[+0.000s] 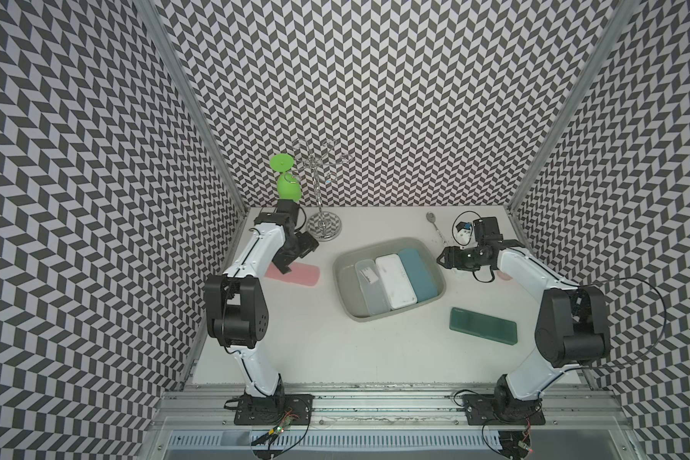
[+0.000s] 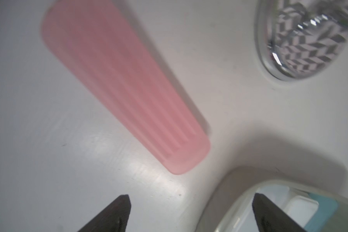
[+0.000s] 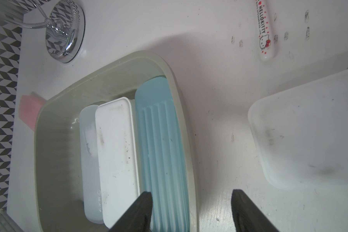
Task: Put the pencil case into the storage box
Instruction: Pick up the pencil case from the center of the board.
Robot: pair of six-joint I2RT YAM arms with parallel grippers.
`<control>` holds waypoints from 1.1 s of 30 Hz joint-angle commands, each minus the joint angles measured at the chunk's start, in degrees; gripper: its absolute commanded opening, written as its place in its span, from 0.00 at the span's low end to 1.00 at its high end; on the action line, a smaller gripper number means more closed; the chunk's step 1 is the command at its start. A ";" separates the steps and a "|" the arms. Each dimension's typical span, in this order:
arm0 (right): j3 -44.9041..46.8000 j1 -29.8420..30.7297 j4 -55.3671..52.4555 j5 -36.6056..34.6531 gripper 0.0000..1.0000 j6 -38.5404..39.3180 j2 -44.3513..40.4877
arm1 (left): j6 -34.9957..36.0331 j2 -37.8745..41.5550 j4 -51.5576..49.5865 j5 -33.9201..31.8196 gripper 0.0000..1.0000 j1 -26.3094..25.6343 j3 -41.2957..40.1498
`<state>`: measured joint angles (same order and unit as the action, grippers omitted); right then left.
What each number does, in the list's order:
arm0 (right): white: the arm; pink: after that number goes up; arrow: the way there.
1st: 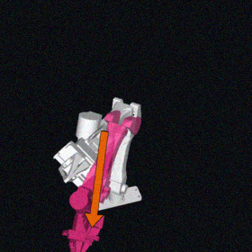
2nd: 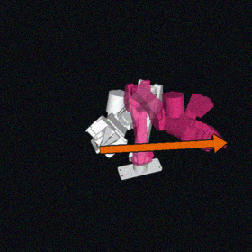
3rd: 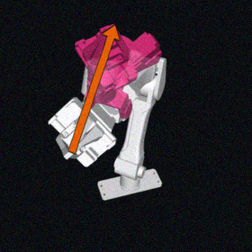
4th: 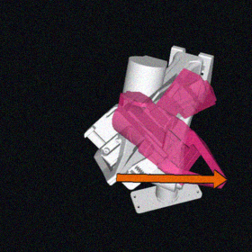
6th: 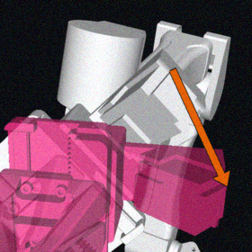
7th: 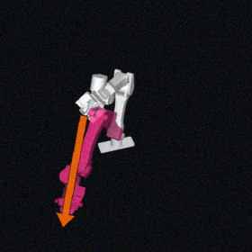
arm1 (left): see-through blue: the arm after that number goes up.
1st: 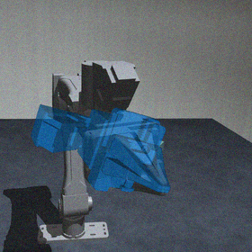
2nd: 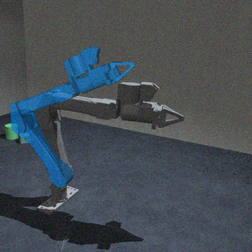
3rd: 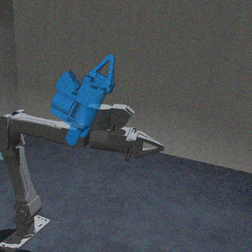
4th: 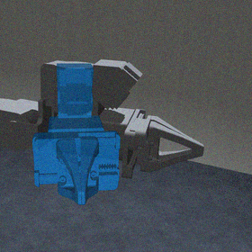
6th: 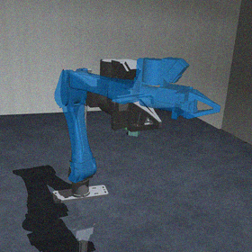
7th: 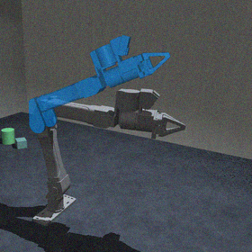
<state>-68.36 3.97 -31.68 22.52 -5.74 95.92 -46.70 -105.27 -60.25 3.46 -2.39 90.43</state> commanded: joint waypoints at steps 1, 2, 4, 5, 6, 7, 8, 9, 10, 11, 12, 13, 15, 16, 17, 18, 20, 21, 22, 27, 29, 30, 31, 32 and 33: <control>0.33 -0.02 1.88 0.72 0.67 -0.54 -2.16 | -0.95 -1.85 1.88 1.41 1.00 1.33 0.37; 0.33 -0.01 1.85 0.83 0.67 -0.66 -2.10 | -0.89 -3.01 1.72 1.40 1.00 1.96 1.05; 0.10 -0.01 1.80 0.94 0.67 -0.76 -1.86 | -0.64 -5.91 1.92 0.92 1.00 2.85 2.89; -0.06 -0.04 1.71 1.03 0.67 -0.74 -1.87 | -0.77 -7.07 1.75 0.45 1.00 3.14 3.93; -0.16 -0.02 1.56 0.98 0.67 -0.76 -1.79 | -0.93 -8.65 1.74 0.40 1.00 3.47 5.04; -0.35 -0.01 1.45 0.95 0.67 -0.74 -1.67 | -1.11 -10.09 1.41 0.40 1.00 3.72 6.28; -0.39 -0.01 1.41 0.94 0.67 -0.75 -1.62 | -1.65 -11.26 0.94 0.03 1.00 3.85 7.39; -0.46 -0.01 1.27 0.86 0.67 -0.76 -1.74 | -2.05 -12.86 0.15 -0.46 1.00 3.96 8.76; -0.54 -0.01 1.18 0.76 0.67 -0.73 -1.71 | -2.13 -14.19 -0.70 -0.63 1.00 4.17 10.10; -0.54 -0.03 1.10 0.68 0.67 -0.69 -1.86 | -2.48 -15.26 -1.49 -0.80 1.00 4.24 10.97; -0.46 -0.06 1.10 0.55 0.67 -0.80 -1.91 | -3.02 -16.26 -2.24 -1.00 1.00 4.41 11.63; -0.37 -0.01 1.10 0.46 0.67 -0.86 -1.99 | -3.53 -16.73 -2.47 -0.96 1.00 4.63 11.76; -0.11 -0.03 1.23 0.39 0.67 -1.11 -2.17 | -4.76 -17.20 -2.31 -0.39 1.00 5.09 10.99; 0.01 -0.05 1.28 0.32 0.67 -1.26 -2.22 | -5.41 -17.09 -1.88 -0.24 1.00 5.34 10.21; 0.07 -0.02 1.36 0.33 0.67 -1.41 -2.29 | -5.93 -16.91 -1.18 0.23 1.00 5.54 9.28; 0.14 -0.06 1.36 0.19 0.67 -1.44 -2.38 | -6.45 -16.73 -0.55 0.60 1.00 5.85 8.37; 0.29 -0.01 1.44 0.03 0.67 -1.60 -2.52 | -7.16 -16.84 0.46 1.46 1.00 6.25 7.14; 0.33 -0.07 1.50 -0.02 0.67 -1.66 -2.62 | -7.37 -17.10 0.76 1.87 1.00 6.42 6.79; 0.33 -0.01 1.45 -0.11 0.67 -1.79 -2.67 | -7.45 -17.40 0.93 2.14 1.00 6.52 6.76; 0.43 -0.01 1.27 -0.78 0.67 -1.95 -3.50 | -7.29 -19.55 0.81 1.37 1.00 6.61 8.01; 0.42 -0.02 1.13 -1.09 0.67 -2.00 -3.98 | -7.10 -20.32 0.62 1.61 1.00 6.70 8.52; 0.42 -0.01 1.02 -1.23 0.67 -2.03 -4.15 | -7.01 -20.58 0.59 1.77 1.00 6.61 8.65; 0.52 -0.06 0.93 -1.32 0.67 -2.08 -4.31 | -6.86 -20.72 0.58 1.75 1.00 6.54 8.71; 0.51 -0.03 0.77 -1.49 0.67 -2.04 -4.42 | -6.54 -20.84 0.44 2.16 1.00 6.59 8.77; 0.43 -0.01 0.62 -1.73 0.67 -2.09 -4.56 | -6.19 -20.93 0.19 2.67 1.00 6.69 8.95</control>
<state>-68.29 3.97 -31.70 21.93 -7.20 93.30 -53.65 -123.20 -60.71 4.80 3.90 99.20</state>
